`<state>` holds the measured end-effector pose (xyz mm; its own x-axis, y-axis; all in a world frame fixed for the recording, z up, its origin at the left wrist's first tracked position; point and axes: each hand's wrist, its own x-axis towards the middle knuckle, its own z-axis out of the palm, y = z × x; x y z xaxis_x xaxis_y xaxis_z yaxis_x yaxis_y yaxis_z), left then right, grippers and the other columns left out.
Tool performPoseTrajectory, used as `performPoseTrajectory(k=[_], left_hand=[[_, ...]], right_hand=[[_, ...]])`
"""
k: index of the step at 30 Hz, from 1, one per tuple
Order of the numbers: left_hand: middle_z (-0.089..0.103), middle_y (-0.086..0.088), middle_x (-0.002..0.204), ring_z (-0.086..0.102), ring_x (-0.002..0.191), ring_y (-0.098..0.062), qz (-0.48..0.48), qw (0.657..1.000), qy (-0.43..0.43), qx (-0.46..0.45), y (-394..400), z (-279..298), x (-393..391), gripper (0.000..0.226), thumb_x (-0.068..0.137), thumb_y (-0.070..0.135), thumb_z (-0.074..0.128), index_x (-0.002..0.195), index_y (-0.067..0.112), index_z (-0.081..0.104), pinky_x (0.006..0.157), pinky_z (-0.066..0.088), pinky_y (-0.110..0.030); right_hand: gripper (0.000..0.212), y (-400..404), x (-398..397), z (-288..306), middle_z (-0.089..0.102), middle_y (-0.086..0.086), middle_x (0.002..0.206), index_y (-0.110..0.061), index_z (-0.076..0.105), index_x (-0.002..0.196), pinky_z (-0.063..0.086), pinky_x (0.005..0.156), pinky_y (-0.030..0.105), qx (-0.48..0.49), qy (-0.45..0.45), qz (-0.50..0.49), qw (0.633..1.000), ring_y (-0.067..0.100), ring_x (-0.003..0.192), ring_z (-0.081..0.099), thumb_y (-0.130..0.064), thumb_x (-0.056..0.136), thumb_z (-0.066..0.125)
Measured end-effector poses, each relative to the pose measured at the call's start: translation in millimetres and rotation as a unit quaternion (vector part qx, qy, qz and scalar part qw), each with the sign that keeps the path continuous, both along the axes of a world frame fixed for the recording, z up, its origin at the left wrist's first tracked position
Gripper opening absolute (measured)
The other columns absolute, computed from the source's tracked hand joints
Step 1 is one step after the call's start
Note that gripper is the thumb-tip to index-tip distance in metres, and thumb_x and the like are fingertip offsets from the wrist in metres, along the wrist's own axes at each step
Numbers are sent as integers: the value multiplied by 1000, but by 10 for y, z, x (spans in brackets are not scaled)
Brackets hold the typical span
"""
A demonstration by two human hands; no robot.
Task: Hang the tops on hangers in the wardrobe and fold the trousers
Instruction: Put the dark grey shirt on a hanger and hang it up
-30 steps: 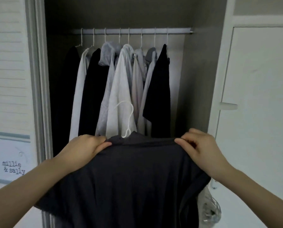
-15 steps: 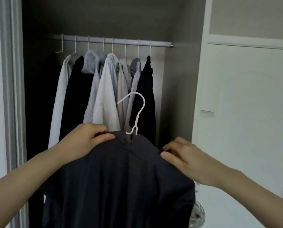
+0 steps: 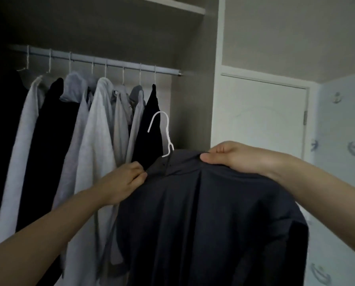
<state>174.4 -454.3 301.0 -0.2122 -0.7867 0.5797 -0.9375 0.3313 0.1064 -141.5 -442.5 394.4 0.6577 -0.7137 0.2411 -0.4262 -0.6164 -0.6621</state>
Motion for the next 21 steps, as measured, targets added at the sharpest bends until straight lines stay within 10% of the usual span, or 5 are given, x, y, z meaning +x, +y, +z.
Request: performPoseTrajectory(k=[4, 7, 10, 14, 21], left_hand=[[68, -10, 115, 61, 114, -34, 75, 925, -339, -156, -307, 275, -134, 39, 64, 18, 83, 102, 9, 75, 94, 52, -44], [50, -15, 144, 36, 139, -40, 158, 869, -436, -173, -533, 468, -232, 55, 77, 14, 77, 130, 13, 61, 113, 27, -57], [41, -16, 150, 21, 146, -38, 232, 847, -455, -145, -721, 540, -193, 45, 94, 14, 58, 139, 10, 51, 117, 12, -61], [31, -11, 156, 8, 149, -34, 336, 827, -451, -6, -723, 507, -101, 46, 103, 24, 36, 147, 13, 37, 117, -2, -60], [45, -5, 145, 29, 141, -29, 345, 844, -410, 34, -662, 431, 291, 42, 97, 30, 44, 137, 20, 50, 117, 3, -58]], right_hand=[[32, 59, -142, 343, 71, -7, 71, -14, 74, 79, 47, 67, 21, -37, 34, -97, 994, 3, 61, 62, -38, 93, 58], [31, 69, -134, 488, 72, -8, 79, -17, 73, 82, 49, 79, 25, -80, 55, -171, 980, 7, 75, 65, -42, 92, 58], [41, 46, -96, 622, 67, 4, 115, -11, 68, 112, 44, 101, 36, -109, 56, -235, 964, 21, 106, 62, -45, 91, 57], [49, 13, 29, 761, 60, 7, 125, -9, 59, 124, 42, 90, 29, -123, 4, -280, 952, 25, 108, 58, -45, 91, 57], [31, -248, 469, 1007, 49, -1, 78, -7, 54, 118, 30, 46, 21, -137, -134, -289, 938, 10, 63, 46, -28, 95, 54]])
